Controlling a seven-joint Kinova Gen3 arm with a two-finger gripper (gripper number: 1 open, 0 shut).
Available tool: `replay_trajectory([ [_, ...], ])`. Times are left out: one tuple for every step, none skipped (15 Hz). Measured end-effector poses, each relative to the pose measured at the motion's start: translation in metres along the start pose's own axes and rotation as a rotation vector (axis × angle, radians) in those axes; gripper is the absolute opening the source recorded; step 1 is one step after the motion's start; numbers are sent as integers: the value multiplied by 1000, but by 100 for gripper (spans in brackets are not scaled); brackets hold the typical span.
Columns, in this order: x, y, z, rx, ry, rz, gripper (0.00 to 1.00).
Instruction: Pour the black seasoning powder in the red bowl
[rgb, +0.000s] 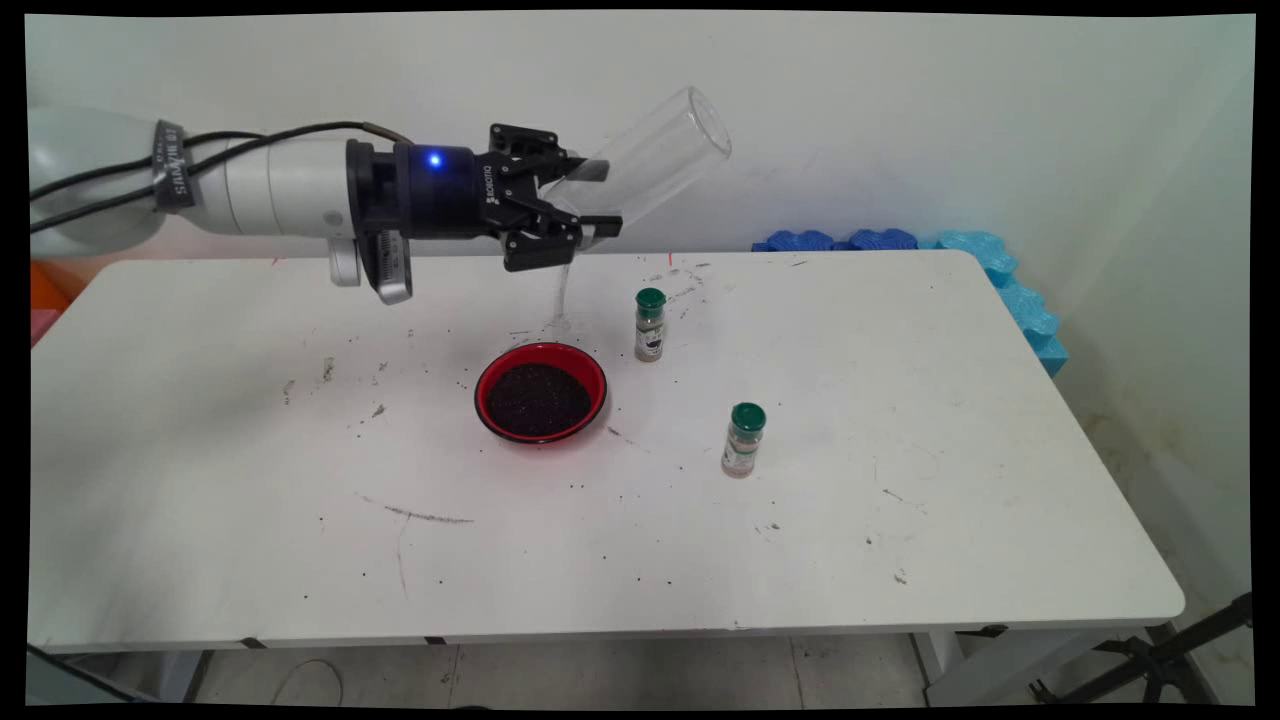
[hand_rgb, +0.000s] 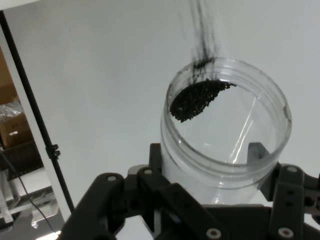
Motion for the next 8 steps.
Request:
replay_trajectory([
  [0,0,-1,-8,-3,-8,0],
  [0,1,-3,-14,-7,-14,0],
  [0,1,-4,-19,-10,-19,0],
  [0,1,-5,-23,-14,-22,0],
  [0,1,-7,-27,-18,-26,0],
  [0,1,-8,-30,-22,-30,0],
  [0,1,-9,-31,-25,-32,0],
  [-1,1,-11,-34,-29,-35,0],
])
